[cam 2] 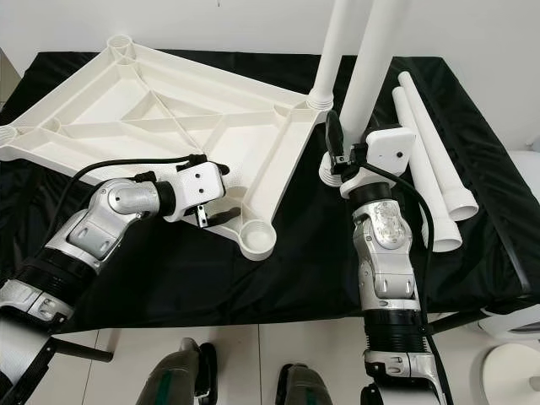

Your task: Building children table

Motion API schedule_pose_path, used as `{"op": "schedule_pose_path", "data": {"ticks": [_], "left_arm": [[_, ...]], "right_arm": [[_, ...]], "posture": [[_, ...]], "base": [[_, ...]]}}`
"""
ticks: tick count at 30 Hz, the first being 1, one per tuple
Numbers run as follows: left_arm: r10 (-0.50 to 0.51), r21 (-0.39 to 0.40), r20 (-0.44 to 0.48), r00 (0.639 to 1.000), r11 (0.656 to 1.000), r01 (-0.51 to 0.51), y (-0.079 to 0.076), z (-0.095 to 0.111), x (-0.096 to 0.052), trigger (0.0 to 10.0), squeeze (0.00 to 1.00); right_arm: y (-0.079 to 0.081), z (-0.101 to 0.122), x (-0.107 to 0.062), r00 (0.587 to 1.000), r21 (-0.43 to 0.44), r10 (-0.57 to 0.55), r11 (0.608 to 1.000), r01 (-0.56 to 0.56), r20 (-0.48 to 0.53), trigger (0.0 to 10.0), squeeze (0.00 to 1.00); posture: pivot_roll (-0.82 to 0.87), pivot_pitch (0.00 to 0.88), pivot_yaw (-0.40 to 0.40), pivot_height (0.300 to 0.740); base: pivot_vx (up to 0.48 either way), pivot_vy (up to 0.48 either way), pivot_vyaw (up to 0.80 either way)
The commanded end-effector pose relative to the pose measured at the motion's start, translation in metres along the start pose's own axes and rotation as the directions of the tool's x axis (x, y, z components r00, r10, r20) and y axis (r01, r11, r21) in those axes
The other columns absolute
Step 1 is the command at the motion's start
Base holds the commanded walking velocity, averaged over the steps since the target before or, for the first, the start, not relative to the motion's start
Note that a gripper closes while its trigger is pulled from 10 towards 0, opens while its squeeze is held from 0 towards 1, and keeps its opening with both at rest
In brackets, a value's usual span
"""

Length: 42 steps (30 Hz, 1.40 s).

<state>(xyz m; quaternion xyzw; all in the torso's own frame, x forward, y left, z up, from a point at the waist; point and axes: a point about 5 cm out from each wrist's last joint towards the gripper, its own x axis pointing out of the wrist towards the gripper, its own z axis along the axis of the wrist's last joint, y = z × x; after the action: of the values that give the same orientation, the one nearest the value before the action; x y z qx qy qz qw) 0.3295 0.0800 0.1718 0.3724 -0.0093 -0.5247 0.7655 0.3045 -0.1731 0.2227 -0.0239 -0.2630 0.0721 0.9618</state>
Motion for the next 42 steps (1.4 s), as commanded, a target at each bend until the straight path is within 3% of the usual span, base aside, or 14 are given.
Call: {"op": "schedule_pose_path", "data": {"ticks": [1, 15, 23, 26, 27, 29, 32, 34, 39, 40, 42], "left_arm": [[-0.054, -0.013, 0.023, 0.998, 0.998, 0.054, -0.012, 0.005, 0.010, 10.0, 0.00], [-0.003, -0.101, 0.105, 0.994, 0.995, 0.013, -0.018, 0.025, 0.031, 10.0, 0.00], [0.071, -0.141, 0.131, 0.989, 0.989, -0.052, -0.011, 0.036, 0.040, 10.0, 0.00], [0.171, -0.155, 0.111, 0.979, 0.976, -0.153, 0.015, 0.031, 0.024, 10.0, 0.00], [0.171, -0.155, 0.111, 0.979, 0.976, -0.153, 0.015, 0.031, 0.024, 10.0, 0.00], [0.231, -0.163, 0.104, 0.967, 0.963, -0.212, 0.033, 0.028, 0.007, 10.0, 0.00], [0.253, -0.181, 0.110, 0.961, 0.956, -0.231, 0.042, 0.028, -0.005, 10.0, 0.00], [0.261, -0.209, 0.148, 0.954, 0.951, -0.228, 0.050, 0.030, -0.025, 10.0, 0.00], [0.180, -0.229, 0.223, 0.958, 0.965, -0.128, 0.042, 0.035, -0.040, 10.0, 0.00], [0.096, -0.220, 0.253, 0.963, 0.975, -0.039, 0.027, 0.037, -0.042, 10.0, 0.00], [0.061, -0.220, 0.260, 0.964, 0.975, -0.002, 0.020, 0.036, -0.041, 10.0, 0.00]], "right_arm": [[-0.003, 0.002, -0.003, 1.000, 0.002, -0.026, 1.000, 0.026, 0.008, 10.0, 0.00], [-0.005, 0.004, -0.007, 0.999, 0.000, -0.042, 0.999, 0.042, 0.007, 10.0, 0.00], [-0.006, 0.004, -0.007, 0.999, -0.003, -0.048, 0.999, 0.048, 0.005, 10.0, 0.00], [-0.006, 0.004, -0.008, 0.999, -0.003, -0.048, 0.999, 0.048, 0.002, 10.0, 0.00], [-0.006, 0.004, -0.008, 0.999, -0.003, -0.048, 0.999, 0.048, 0.002, 10.0, 0.00], [-0.007, 0.004, -0.009, 0.999, -0.004, -0.049, 0.999, 0.049, 0.001, 10.0, 0.00], [-0.007, 0.004, -0.009, 0.999, -0.004, -0.049, 0.999, 0.049, 0.000, 10.0, 0.00], [-0.007, 0.004, -0.009, 0.999, -0.003, -0.049, 0.999, 0.049, -0.002, 10.0, 0.00], [-0.007, 0.003, -0.009, 0.999, 0.000, -0.046, 0.999, 0.046, -0.005, 10.0, 0.00], [-0.006, 0.003, -0.008, 0.999, 0.008, -0.042, 0.999, 0.042, -0.006, 10.0, 0.00], [-0.006, 0.002, -0.008, 0.999, 0.015, -0.042, 0.999, 0.042, -0.008, 10.0, 0.00]], "posture": [[0.03, 0.110, 0.035, 0.740], [0.02, 0.117, 0.043, 0.740], [0.02, 0.123, 0.042, 0.740], [0.02, 0.129, 0.041, 0.740], [0.02, 0.129, 0.041, 0.740], [0.02, 0.132, 0.042, 0.740], [0.02, 0.134, 0.040, 0.740], [0.03, 0.134, 0.038, 0.740], [0.04, 0.131, 0.029, 0.740], [0.04, 0.129, 0.025, 0.740], [0.04, 0.128, 0.022, 0.740]], "base": [[0.000, 0.000, 0.00], [0.000, 0.000, 0.00], [0.000, 0.000, 0.00], [0.000, 0.000, 0.00], [0.000, 0.000, 0.00], [0.000, 0.000, 0.00], [0.000, 0.000, 0.00], [0.000, 0.000, 0.00], [0.000, 0.000, 0.00], [0.000, 0.000, 0.00], [0.000, 0.000, 0.00]]}}
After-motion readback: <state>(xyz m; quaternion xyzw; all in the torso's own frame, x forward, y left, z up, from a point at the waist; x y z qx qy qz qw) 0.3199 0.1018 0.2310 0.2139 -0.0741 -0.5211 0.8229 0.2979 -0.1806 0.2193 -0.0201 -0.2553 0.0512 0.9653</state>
